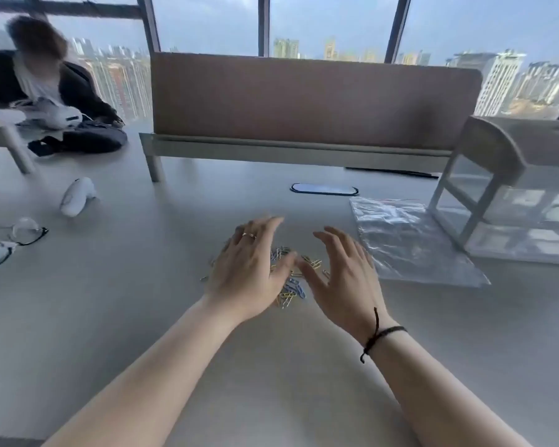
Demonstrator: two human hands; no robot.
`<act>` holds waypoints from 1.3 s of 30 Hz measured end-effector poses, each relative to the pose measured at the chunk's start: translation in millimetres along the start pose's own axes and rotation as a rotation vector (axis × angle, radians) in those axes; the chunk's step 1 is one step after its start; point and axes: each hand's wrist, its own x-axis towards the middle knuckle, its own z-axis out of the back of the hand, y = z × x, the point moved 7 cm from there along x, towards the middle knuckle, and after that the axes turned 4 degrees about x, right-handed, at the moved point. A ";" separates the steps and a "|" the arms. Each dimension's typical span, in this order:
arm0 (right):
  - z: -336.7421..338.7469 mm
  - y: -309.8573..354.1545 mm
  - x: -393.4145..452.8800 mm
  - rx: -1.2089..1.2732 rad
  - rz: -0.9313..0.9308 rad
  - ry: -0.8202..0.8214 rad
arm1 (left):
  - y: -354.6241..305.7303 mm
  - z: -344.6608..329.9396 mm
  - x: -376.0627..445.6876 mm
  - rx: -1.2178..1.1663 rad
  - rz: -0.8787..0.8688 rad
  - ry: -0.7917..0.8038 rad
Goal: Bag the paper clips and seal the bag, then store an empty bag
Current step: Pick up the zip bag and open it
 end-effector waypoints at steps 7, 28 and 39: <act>15.3 -87.1 -16.3 -0.222 -0.299 -0.011 | 4.1 -2.6 -40.0 -0.011 0.032 0.008; 24.3 -120.6 -7.8 -0.258 -0.424 0.076 | 13.5 0.7 -40.5 -0.157 0.096 -0.077; 34.5 -104.6 -66.7 -0.289 -0.355 0.404 | 3.2 -6.1 -39.8 -0.133 -0.001 -0.040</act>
